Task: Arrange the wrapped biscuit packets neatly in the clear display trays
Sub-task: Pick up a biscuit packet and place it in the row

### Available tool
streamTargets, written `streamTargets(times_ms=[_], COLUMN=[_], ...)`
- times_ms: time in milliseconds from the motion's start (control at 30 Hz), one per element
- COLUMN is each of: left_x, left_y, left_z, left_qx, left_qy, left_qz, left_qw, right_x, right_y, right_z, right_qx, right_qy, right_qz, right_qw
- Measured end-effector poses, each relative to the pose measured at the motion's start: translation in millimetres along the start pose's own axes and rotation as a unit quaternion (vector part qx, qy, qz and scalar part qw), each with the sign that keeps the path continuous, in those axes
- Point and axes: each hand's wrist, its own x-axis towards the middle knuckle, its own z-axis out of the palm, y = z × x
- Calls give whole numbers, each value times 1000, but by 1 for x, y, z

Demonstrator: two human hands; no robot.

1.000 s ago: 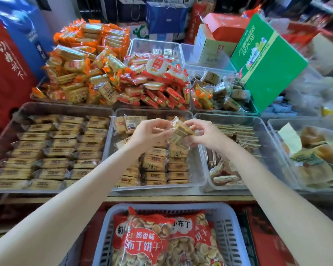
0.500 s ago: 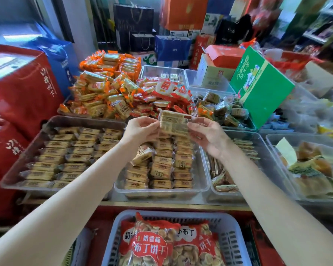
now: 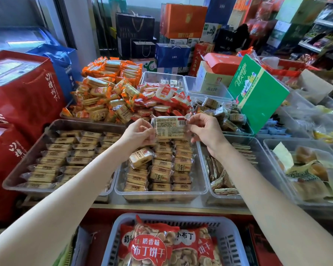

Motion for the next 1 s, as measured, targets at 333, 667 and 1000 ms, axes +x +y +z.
streamTargets(times_ms=[333, 667, 1000], left_x=[4, 13, 30], left_y=[2, -6, -33], left_z=[-4, -7, -14], left_qx=[-51, 35, -20], left_qy=[-31, -31, -47], left_qz=[-15, 21, -49], left_qw=[998, 999, 998], right_x=[-1, 9, 33], right_y=[8, 27, 60], right_z=[-3, -2, 19], right_qx=[77, 68, 10], right_qy=[-75, 3, 6], right_qz=[108, 94, 115], right_qw=[988, 993, 993])
